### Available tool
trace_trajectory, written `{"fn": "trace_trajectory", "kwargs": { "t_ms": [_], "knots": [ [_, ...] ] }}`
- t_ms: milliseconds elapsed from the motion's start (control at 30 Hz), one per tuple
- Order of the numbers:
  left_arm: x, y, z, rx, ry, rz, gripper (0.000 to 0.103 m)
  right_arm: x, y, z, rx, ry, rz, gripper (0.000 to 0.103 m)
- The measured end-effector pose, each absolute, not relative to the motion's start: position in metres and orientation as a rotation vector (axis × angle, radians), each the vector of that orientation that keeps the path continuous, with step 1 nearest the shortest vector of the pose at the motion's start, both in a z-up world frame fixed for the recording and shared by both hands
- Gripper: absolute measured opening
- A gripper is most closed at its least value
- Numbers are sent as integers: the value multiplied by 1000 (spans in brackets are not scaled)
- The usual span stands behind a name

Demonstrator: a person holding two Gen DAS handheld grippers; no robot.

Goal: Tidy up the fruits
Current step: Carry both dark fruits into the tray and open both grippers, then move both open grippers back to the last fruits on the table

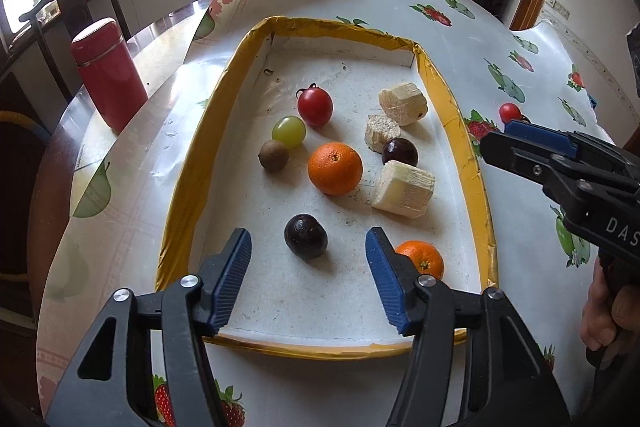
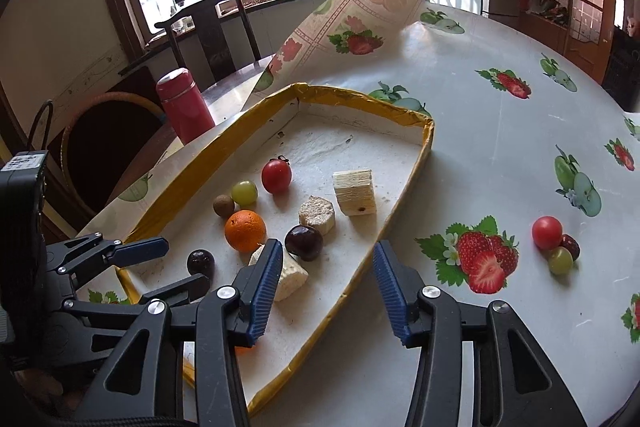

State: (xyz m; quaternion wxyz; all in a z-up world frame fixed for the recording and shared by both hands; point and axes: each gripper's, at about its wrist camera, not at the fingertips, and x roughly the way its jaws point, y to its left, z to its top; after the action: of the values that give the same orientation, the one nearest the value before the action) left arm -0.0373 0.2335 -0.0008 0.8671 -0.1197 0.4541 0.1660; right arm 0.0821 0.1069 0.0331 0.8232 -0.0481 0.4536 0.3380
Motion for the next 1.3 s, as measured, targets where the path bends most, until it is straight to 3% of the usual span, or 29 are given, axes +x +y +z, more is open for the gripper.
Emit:
{"fn": "trace_trajectory", "kwargs": {
  "t_ms": [733, 1300],
  "knots": [
    [-8, 139, 30, -209, 918, 131, 58, 71, -36, 21, -2, 1000, 522, 50],
    [34, 95, 15, -190, 976, 56, 58, 128, -75, -7, 74, 1033, 443, 49]
  ]
}}
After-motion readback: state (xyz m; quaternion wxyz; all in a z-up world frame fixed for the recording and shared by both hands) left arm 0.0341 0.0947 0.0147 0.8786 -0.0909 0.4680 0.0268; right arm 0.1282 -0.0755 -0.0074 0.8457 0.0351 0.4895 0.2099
